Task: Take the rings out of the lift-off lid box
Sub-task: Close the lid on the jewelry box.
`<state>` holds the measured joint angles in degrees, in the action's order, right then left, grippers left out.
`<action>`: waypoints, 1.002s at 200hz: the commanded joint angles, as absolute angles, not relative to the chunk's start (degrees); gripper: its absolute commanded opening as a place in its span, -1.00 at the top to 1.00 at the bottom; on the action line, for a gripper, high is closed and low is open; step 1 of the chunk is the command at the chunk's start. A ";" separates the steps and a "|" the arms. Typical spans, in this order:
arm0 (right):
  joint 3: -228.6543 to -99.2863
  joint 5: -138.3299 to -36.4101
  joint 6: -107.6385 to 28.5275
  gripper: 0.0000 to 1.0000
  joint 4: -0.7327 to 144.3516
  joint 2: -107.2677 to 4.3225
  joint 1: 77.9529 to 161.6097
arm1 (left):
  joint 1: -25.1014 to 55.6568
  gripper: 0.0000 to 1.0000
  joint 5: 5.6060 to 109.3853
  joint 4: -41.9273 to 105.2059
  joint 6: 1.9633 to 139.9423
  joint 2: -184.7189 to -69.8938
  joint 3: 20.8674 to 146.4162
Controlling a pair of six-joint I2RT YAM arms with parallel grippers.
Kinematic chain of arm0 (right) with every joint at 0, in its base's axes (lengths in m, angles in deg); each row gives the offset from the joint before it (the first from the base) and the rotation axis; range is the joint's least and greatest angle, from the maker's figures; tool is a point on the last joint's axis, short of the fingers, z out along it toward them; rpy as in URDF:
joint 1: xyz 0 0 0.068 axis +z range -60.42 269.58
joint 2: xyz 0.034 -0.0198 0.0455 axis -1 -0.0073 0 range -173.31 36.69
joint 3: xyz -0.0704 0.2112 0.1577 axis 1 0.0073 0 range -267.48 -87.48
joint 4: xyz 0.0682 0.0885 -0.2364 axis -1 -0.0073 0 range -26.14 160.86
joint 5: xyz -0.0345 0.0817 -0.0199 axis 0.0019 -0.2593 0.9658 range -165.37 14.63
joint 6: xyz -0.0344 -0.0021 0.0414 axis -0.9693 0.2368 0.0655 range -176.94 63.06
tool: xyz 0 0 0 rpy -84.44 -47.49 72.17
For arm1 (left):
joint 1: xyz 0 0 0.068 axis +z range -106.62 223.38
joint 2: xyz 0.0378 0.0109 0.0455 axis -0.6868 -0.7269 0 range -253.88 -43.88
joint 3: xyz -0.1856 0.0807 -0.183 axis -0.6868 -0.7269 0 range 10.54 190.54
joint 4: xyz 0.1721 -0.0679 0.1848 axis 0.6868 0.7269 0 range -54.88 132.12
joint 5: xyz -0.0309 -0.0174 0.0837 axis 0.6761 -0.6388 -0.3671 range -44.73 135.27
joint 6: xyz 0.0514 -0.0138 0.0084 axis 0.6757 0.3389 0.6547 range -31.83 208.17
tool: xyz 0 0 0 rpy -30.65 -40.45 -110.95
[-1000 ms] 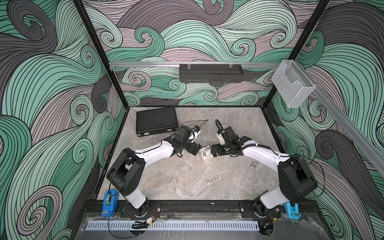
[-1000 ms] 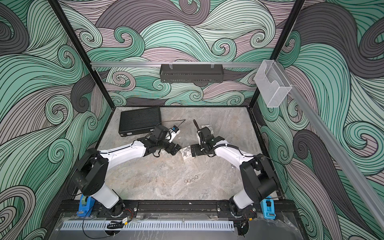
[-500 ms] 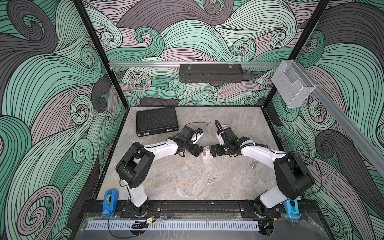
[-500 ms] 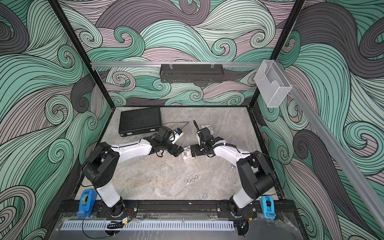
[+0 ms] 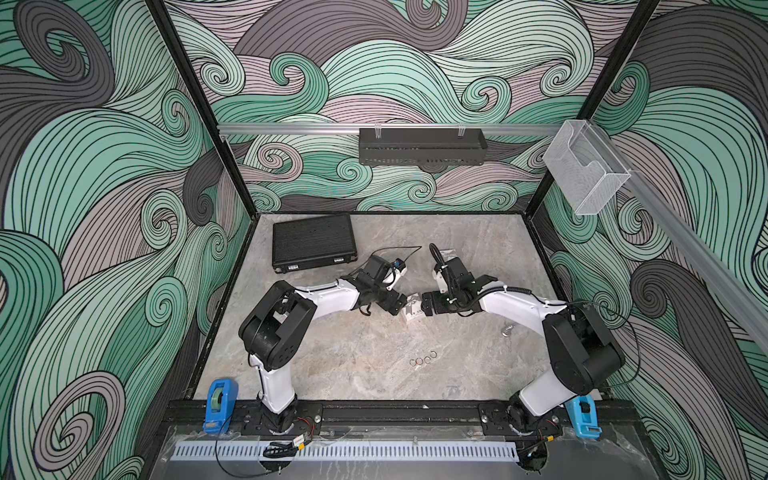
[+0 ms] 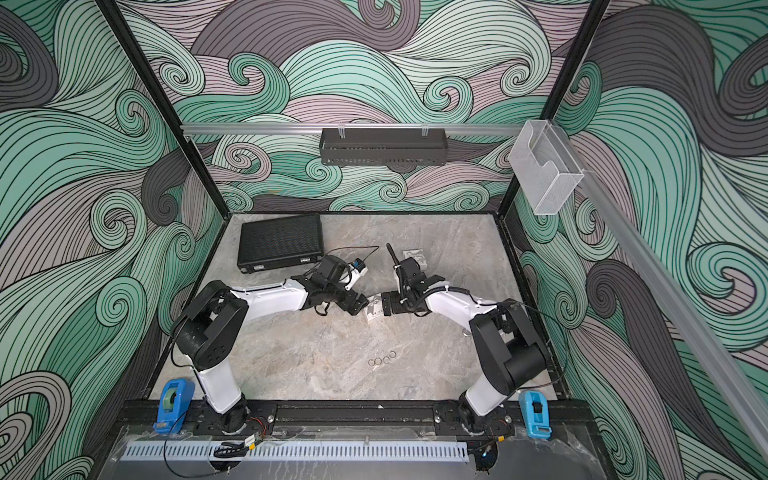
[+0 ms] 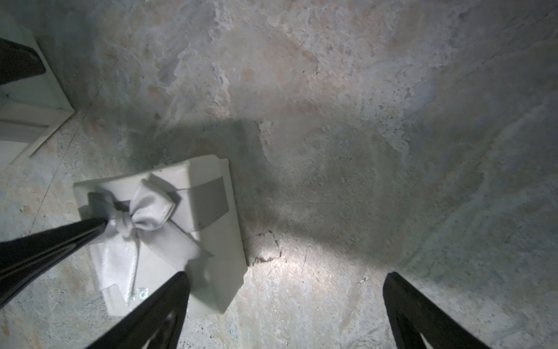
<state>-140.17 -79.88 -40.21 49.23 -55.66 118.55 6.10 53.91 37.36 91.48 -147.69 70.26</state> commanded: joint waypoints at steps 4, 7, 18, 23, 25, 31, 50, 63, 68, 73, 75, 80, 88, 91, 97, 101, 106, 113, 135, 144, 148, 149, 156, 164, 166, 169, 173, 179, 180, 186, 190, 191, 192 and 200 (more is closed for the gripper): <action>-139.16 -78.15 -39.37 -0.99 48.28 -57.24 118.41 | 5.85 -0.96 53.26 37.72 90.77 -149.30 69.36; -139.20 -78.12 -39.37 -0.99 48.11 -57.18 118.43 | 5.85 -0.96 53.07 37.83 90.73 -149.26 69.39; -139.19 -77.77 -39.19 -0.99 47.92 -57.23 118.40 | 5.85 -0.95 52.38 38.17 90.48 -149.28 69.30; -139.29 -77.79 -39.19 -0.99 47.75 -57.21 118.41 | 5.85 -0.95 52.15 38.30 90.38 -149.27 69.18; -139.32 -77.75 -39.19 -0.99 47.74 -57.18 118.41 | 5.85 -0.95 52.09 38.40 90.37 -149.33 69.23; -139.40 -77.75 -39.19 -0.99 47.66 -57.12 118.36 | 5.85 -0.95 51.91 38.54 90.29 -149.35 69.22; -139.51 -77.55 -39.19 -0.99 47.30 -56.68 118.43 | 5.85 -0.94 51.68 38.78 90.19 -149.44 69.07; -139.81 -77.40 -39.34 -0.99 46.96 -56.48 118.39 | 5.85 -0.95 51.59 38.90 90.19 -149.71 69.23; -139.81 -77.40 -39.36 -0.99 46.86 -56.34 118.43 | 5.85 -0.95 51.59 38.88 90.19 -149.79 69.24; -139.92 -77.26 -39.45 -0.99 46.69 -56.26 118.44 | 5.85 -0.94 51.52 39.01 90.17 -149.87 69.32; -140.01 -77.23 -39.47 -0.99 46.65 -56.27 118.42 | 5.85 -0.94 51.51 39.10 90.19 -149.94 69.40; -140.10 -77.13 -39.56 -0.99 46.48 -56.14 118.41 | 5.85 -0.95 51.46 39.27 90.16 -150.06 69.58; -140.33 -77.06 -39.54 -0.99 46.30 -56.19 118.35 | 5.85 -0.95 51.42 39.34 90.17 -150.22 69.71; -140.38 -77.00 -39.54 -0.99 46.24 -56.13 118.40 | 5.85 -0.95 51.42 39.34 90.13 -150.24 69.69; -140.47 -76.87 -39.58 -0.99 46.09 -56.12 118.41 | 5.85 -0.95 51.42 39.34 90.11 -150.37 69.76; -140.55 -76.82 -39.54 -0.99 45.93 -56.27 118.39 | 5.85 -0.95 51.42 39.32 90.11 -150.42 69.77; -140.72 -76.59 -39.46 -0.99 45.75 -56.43 118.41 | 5.85 -0.94 51.34 39.33 90.11 -150.51 69.86; -141.13 -76.12 -39.13 -0.99 45.07 -56.75 118.41 | 5.85 -0.94 51.33 39.24 90.02 -150.64 69.90; -141.88 -75.37 -38.65 -0.99 43.52 -58.05 118.40 | 5.83 -0.94 51.16 39.16 90.11 -151.13 69.80; -141.66 -75.44 -38.44 -0.99 43.85 -57.79 118.32 | 5.78 -0.94 51.08 39.25 90.15 -151.13 69.69; -141.62 -75.46 -38.40 -0.99 43.87 -57.59 118.33 | 5.82 -0.94 51.07 39.25 90.19 -151.02 69.64; -141.62 -75.46 -38.40 -0.99 43.87 -57.60 118.37 | 5.79 -0.94 51.07 39.25 90.19 -150.98 69.66; -141.51 -75.41 -38.31 -0.99 43.80 -57.22 118.36 | 5.77 -0.94 50.98 39.25 90.28 -150.78 69.47; -141.53 -75.33 -38.41 -0.99 43.67 -56.63 118.39 | 5.77 -0.94 50.98 39.46 90.37 -150.33 69.38; -141.53 -75.36 -38.43 -0.99 43.63 -56.40 118.40 | 5.76 -0.94 50.98 39.55 90.44 -150.21 69.39; -141.49 -75.37 -38.48 -0.99 43.57 -56.12 118.35 | 5.76 -0.94 50.98 39.73 90.50 -149.97 69.40; -141.58 -75.37 -38.74 -0.99 43.44 -55.65 118.45 | 5.76 -0.94 50.90 39.99 90.54 -149.54 69.46; -141.58 -75.41 -39.10 -0.99 43.28 -54.84 118.45 | 5.76 -0.94 50.89 40.32 90.68 -148.73 69.42; -141.60 -75.44 -39.19 -0.99 43.27 -54.64 118.47 | 5.76 -0.94 50.89 40.36 90.70 -148.55 69.38; -141.69 -75.66 -39.92 -0.99 43.27 -53.64 118.65 | 5.72 -0.94 50.81 40.52 90.89 -147.34 69.19; -141.78 -75.84 -40.55 -0.99 43.20 -52.92 118.79 | 5.67 -0.94 50.68 40.56 91.06 -146.39 69.07; -141.79 -75.87 -40.75 -0.99 43.19 -52.72 118.82 | 5.67 -0.94 50.65 40.52 91.11 -146.07 68.98; -141.84 -75.88 -40.89 -0.99 43.22 -52.57 118.88 | 5.67 -0.94 50.64 40.50 91.13 -145.82 68.94; -142.12 -75.97 -42.18 -0.99 43.27 -51.16 119.41 | 5.61 -0.94 50.46 40.32 91.56 -143.21 68.29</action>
